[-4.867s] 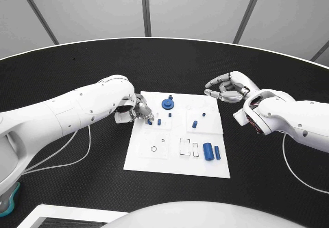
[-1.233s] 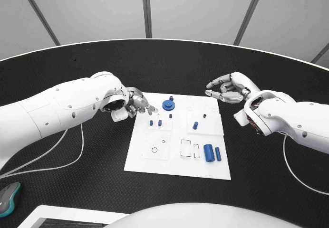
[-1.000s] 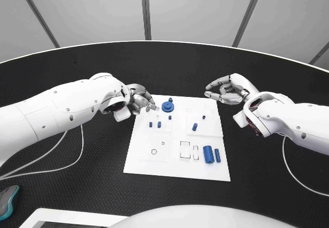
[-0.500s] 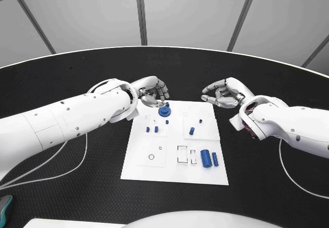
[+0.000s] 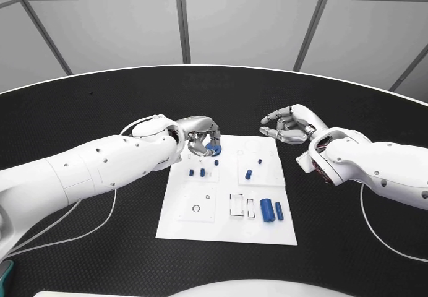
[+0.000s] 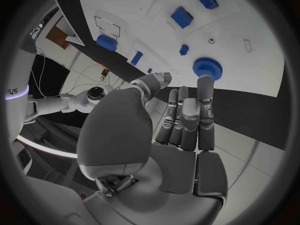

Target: Assemble the parts on the task board

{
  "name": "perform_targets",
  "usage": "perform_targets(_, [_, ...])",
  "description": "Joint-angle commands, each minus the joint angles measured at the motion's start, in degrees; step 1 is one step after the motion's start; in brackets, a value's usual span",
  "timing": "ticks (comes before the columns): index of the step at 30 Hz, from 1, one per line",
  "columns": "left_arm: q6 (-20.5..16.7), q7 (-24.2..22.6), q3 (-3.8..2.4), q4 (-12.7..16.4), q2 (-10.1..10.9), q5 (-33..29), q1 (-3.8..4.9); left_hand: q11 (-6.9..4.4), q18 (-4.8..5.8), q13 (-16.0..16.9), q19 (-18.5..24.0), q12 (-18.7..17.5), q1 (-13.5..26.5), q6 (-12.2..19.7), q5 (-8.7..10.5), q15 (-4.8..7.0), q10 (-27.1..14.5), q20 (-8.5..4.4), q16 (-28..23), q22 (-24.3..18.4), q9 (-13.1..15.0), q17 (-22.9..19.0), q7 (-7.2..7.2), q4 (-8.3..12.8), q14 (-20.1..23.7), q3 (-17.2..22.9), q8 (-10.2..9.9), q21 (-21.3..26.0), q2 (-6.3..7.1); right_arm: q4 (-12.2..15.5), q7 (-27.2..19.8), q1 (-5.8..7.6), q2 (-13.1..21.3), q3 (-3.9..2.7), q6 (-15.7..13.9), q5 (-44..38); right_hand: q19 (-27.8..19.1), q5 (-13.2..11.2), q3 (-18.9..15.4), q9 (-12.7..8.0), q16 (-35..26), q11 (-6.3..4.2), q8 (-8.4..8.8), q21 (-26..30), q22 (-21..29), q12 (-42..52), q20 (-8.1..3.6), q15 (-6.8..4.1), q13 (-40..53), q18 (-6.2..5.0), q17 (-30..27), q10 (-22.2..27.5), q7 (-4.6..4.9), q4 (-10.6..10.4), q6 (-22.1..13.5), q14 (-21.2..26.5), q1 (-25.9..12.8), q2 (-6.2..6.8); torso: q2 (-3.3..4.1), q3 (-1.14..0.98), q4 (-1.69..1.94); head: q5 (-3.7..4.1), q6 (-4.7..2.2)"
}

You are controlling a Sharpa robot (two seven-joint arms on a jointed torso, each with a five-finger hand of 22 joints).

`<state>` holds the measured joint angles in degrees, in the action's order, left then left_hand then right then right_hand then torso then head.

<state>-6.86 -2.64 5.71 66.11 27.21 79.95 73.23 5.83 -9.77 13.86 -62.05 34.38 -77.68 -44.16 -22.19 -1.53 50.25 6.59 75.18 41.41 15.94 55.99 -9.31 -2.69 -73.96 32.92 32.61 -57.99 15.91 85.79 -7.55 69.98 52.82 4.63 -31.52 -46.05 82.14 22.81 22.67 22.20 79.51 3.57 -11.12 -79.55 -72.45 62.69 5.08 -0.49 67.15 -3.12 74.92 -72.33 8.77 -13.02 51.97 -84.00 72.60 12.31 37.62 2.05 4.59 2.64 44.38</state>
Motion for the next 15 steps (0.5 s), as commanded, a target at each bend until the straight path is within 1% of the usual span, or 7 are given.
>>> perform_targets(1, [0.59,0.09,0.02,-0.67,-0.63,0.86,-0.45,-0.08,-0.28,-0.39,-0.27,-0.75,0.8,-0.55,0.08,0.03,0.48,0.0,0.15,0.22,-0.08,-0.12,0.1,0.44,-0.23,0.06,-0.44,-0.23,0.01,-0.03,-0.12,0.0,-0.09,0.0,-0.1,0.0,-0.38,0.23,0.48,0.07,-0.42,-0.12,-0.39,0.46,0.58,-1.16,0.0,-0.44,-1.01,-0.6,0.44,0.65,-0.22,0.0,0.12,-2.13,0.53,0.17,0.11,0.1,0.03,0.24,-0.32])
perform_targets(3, [0.96,0.22,0.03,-1.16,-1.05,1.5,-0.71,0.0,-0.16,-0.92,-0.58,-1.59,1.11,-0.93,0.11,-0.04,0.52,0.04,0.44,0.77,-0.12,0.1,0.11,0.55,-0.44,-0.03,-0.79,-0.65,0.17,0.02,-0.17,0.0,-0.13,0.0,-0.16,0.0,-0.45,0.24,0.51,0.08,-0.54,-0.13,-0.41,0.6,0.76,-1.55,-0.01,-0.45,-1.37,-0.63,0.32,0.83,-0.23,0.0,0.12,-2.09,0.53,0.18,0.15,0.09,0.02,0.26,-0.38])
perform_targets(5, [1.16,0.33,0.04,-1.62,-1.44,1.91,-0.98,0.05,-0.11,-1.21,-0.71,-2.07,1.33,-1.11,0.12,-0.09,0.53,0.07,0.45,1.01,-0.14,-0.16,0.11,0.58,-0.38,-0.11,-0.99,-0.83,0.25,0.07,-0.21,0.0,-0.15,0.0,-0.22,0.0,-0.57,0.25,0.59,0.1,-0.72,-0.15,-0.45,0.85,1.07,-2.45,-0.03,-0.48,-2.15,-0.69,0.16,1.28,-0.24,0.01,0.09,-2.05,0.55,0.2,0.11,0.03,-0.01,0.38,-0.41])
perform_targets(8, [1.3,0.41,0.04,-2.25,-2.0,2.27,-1.44,0.07,0.07,-1.44,-1.23,-2.43,1.46,-1.23,0.12,-0.11,0.66,0.11,0.81,1.9,-0.16,0.38,0.11,0.63,-0.71,-0.16,-1.2,-1.46,0.23,0.14,-0.25,0.0,-0.13,0.0,-0.33,0.0,-0.63,0.25,0.63,0.11,-0.81,-0.16,-0.47,0.98,1.23,-3.01,-0.05,-0.49,-2.65,-0.72,0.1,1.54,-0.25,0.0,0.07,-2.04,0.55,0.21,0.17,0.06,0.0,0.51,-0.5])
perform_targets(10, [1.34,0.45,0.04,-2.57,-2.31,2.39,-1.73,0.02,0.33,-1.78,-2.17,-2.89,1.6,-1.7,0.15,-0.09,1.24,0.12,1.49,3.34,-0.13,1.18,0.16,0.77,-1.36,-0.24,-1.44,-2.56,0.18,0.2,-0.27,0.0,-0.11,0.0,-0.38,0.0,-0.64,0.25,0.7,0.12,-0.93,-0.17,-0.51,1.08,1.32,-3.84,-0.07,-0.51,-3.39,-0.73,0.0,1.94,-0.26,-0.01,0.04,-2.02,0.54,0.23,0.19,0.09,0.02,0.59,-0.5])
perform_targets(13, [1.6,0.61,0.04,-2.94,-2.72,2.59,-2.06,-0.07,0.55,-2.03,-3.01,-3.23,1.55,-2.16,0.15,-0.02,1.79,0.09,2.06,4.61,-0.08,1.87,0.27,0.96,-1.92,-0.19,-1.6,-3.55,0.03,0.3,-0.29,0.0,-0.1,0.0,-0.43,0.0,-0.65,0.25,0.73,0.13,-0.97,-0.18,-0.52,1.15,1.39,-4.2,-0.08,-0.51,-3.71,-0.75,-0.01,2.1,-0.26,-0.01,0.03,-2.02,0.53,0.25,0.18,0.06,-0.01,0.63,-0.5])
perform_targets(15, [2.02,0.79,0.05,-3.13,-2.94,2.83,-2.19,-0.12,0.63,-2.16,-3.31,-3.41,1.53,-2.42,0.17,0.02,2.01,0.06,2.26,5.07,-0.04,2.06,0.34,1.07,-2.11,-0.17,-1.65,-3.93,-0.01,0.34,-0.3,0.0,-0.1,0.0,-0.44,0.0,-0.65,0.26,0.75,0.14,-1.0,-0.18,-0.54,1.18,1.4,-4.49,-0.09,-0.52,-3.98,-0.75,-0.03,2.23,-0.26,-0.02,0.01,-2.02,0.53,0.26,0.16,0.04,-0.02,0.66,-0.35])
